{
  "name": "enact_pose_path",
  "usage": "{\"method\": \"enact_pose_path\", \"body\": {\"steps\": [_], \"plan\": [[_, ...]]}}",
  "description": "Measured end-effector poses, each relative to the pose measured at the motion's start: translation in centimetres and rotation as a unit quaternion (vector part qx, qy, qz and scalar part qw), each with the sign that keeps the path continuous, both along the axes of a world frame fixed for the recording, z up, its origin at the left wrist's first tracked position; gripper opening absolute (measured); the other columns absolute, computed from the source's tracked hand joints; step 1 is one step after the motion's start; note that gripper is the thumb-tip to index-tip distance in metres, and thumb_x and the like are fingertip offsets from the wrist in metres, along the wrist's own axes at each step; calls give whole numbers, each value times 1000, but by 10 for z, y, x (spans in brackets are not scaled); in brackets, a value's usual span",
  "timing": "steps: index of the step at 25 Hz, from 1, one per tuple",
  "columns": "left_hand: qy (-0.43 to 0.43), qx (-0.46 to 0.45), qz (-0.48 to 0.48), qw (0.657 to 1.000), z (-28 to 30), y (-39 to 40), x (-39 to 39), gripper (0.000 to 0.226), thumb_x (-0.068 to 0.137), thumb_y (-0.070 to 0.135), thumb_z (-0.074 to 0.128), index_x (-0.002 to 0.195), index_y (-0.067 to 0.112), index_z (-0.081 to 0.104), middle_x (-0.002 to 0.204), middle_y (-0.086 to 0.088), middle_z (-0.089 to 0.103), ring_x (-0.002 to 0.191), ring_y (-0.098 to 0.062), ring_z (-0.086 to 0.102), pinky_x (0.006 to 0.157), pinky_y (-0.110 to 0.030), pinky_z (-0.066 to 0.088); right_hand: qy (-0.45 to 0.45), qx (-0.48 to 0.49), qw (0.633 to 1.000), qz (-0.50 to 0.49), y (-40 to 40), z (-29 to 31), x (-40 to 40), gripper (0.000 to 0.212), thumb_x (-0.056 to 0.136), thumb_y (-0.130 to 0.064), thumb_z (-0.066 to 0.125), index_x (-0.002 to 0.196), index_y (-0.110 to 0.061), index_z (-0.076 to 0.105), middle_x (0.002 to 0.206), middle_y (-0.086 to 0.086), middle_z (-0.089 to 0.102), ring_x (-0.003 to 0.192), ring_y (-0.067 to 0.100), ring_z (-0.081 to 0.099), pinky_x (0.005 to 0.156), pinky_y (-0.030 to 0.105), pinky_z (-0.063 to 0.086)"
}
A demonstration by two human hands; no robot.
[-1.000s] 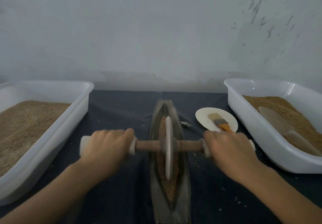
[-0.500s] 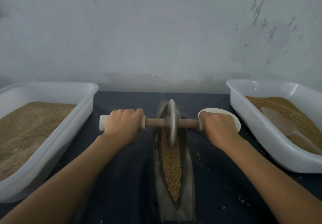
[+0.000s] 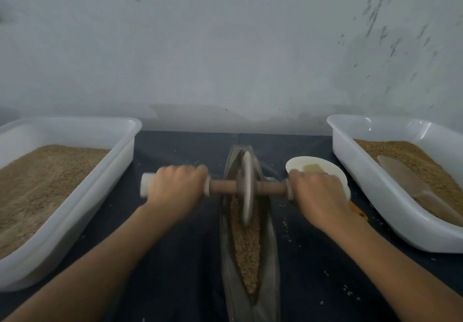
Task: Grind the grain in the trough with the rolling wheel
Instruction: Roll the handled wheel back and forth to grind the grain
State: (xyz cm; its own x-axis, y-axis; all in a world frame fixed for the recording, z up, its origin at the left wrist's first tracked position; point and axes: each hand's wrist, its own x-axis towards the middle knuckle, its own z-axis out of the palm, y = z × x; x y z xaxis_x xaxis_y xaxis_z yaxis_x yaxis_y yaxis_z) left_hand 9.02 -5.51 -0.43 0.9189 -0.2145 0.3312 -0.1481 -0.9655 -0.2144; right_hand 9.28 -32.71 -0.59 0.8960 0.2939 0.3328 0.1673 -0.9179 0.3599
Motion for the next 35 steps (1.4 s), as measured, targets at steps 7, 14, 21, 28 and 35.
{"method": "enact_pose_path", "body": {"steps": [7,14,21,28,35], "plan": [[22,-7,-34,999,1,7,-18,24,82,34,61,81,29,37,75,8,56,65,-17,56,60,-31,43,-6,37,996,80,-8,-1,-24,30,66,-20,75,76,-23,47,60,-4,54,47,17,49,42,26,29],[-23,-2,-71,997,-7,12,-50,40,53,26,82,65,25,43,52,9,47,38,-15,38,43,-20,10,2,47,991,126,-13,2,-52,34,50,-12,82,68,-16,54,53,-2,52,39,15,46,37,23,31],[-12,-17,10,1000,-3,3,27,24,86,35,58,80,30,35,72,10,48,61,-13,43,58,-30,32,36,-6,999,16,7,19,18,19,87,-20,59,101,-20,47,90,-2,63,75,18,61,63,31,48],[24,-43,-120,992,-1,19,-67,47,44,35,84,70,34,44,56,15,44,44,-3,43,46,-21,16,-6,43,987,154,-16,5,-70,44,28,-13,84,57,-19,51,44,-5,46,32,13,41,37,19,8],[16,-20,21,999,1,-1,11,17,89,38,55,91,29,42,86,11,57,75,-11,57,64,-27,40,6,5,999,40,9,18,16,16,85,-19,59,97,-18,49,88,1,64,67,21,56,54,31,30]]}}
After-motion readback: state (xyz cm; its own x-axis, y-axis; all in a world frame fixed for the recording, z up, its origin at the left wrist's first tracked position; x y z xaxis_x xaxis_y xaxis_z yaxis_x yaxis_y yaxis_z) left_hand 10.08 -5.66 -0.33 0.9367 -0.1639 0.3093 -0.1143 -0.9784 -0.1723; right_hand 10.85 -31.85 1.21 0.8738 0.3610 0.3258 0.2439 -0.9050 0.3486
